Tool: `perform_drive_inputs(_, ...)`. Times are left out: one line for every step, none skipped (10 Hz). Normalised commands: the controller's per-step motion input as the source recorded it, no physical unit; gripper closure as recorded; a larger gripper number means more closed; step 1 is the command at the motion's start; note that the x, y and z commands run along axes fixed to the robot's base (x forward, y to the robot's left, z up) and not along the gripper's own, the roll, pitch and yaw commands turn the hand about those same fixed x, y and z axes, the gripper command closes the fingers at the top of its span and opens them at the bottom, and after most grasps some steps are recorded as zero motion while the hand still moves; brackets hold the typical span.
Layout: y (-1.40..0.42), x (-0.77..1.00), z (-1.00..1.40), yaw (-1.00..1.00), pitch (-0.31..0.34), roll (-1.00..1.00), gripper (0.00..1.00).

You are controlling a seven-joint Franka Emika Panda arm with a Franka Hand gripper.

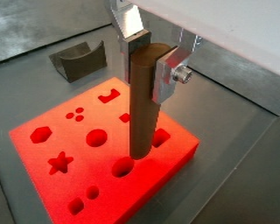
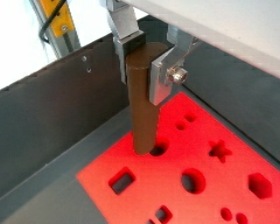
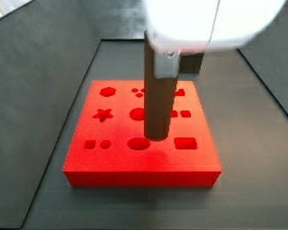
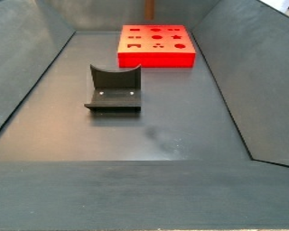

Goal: Pick up the oval object. Move up. Place the oval object on the fixture. Regrasp the oval object. Move to above the board. Insert the oval object.
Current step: Insert the oval object.

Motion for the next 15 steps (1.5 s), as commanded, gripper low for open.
perform_drive_inputs(0.2, 0.13, -0.07, 0.0, 0.063, 0.0, 1.0)
perform_drive_inputs(0.14, 0.05, -0.22, -0.29, 0.131, -0.07, 1.0)
perform_drive_inputs(0.22, 0.0, -0.31, -0.38, 0.159, -0.05, 1.0)
perform_drive_inputs(0.24, -0.09, -0.31, -0.29, 0.141, -0.03, 1.0)
perform_drive_inputs(0.07, -0.1, -0.32, -0.29, 0.113, -0.08, 1.0)
perform_drive_inputs(0.0, -0.26, -0.4, -0.29, 0.084, -0.05, 1.0)
perform_drive_inputs(-0.16, -0.3, -0.31, -0.29, 0.07, -0.06, 1.0)
perform_drive_inputs(-0.14, -0.05, -0.17, -0.09, 0.05, -0.09, 1.0)
perform_drive_inputs(0.0, 0.05, -0.16, 0.0, 0.056, -0.15, 1.0)
perform_drive_inputs(0.0, 0.09, -0.27, 0.2, 0.053, -0.12, 1.0)
perform_drive_inputs(0.01, 0.23, -0.38, 0.25, 0.083, -0.16, 1.0)
perform_drive_inputs(0.0, 0.14, -0.15, 0.1, 0.011, -0.07, 1.0)
perform_drive_inputs(0.03, 0.0, -0.17, 0.0, 0.0, 0.0, 1.0)
perform_drive_inputs(0.05, 0.07, -0.23, 0.0, 0.02, 0.0, 1.0)
perform_drive_inputs(0.12, 0.03, -0.44, 0.0, 0.034, -0.04, 1.0)
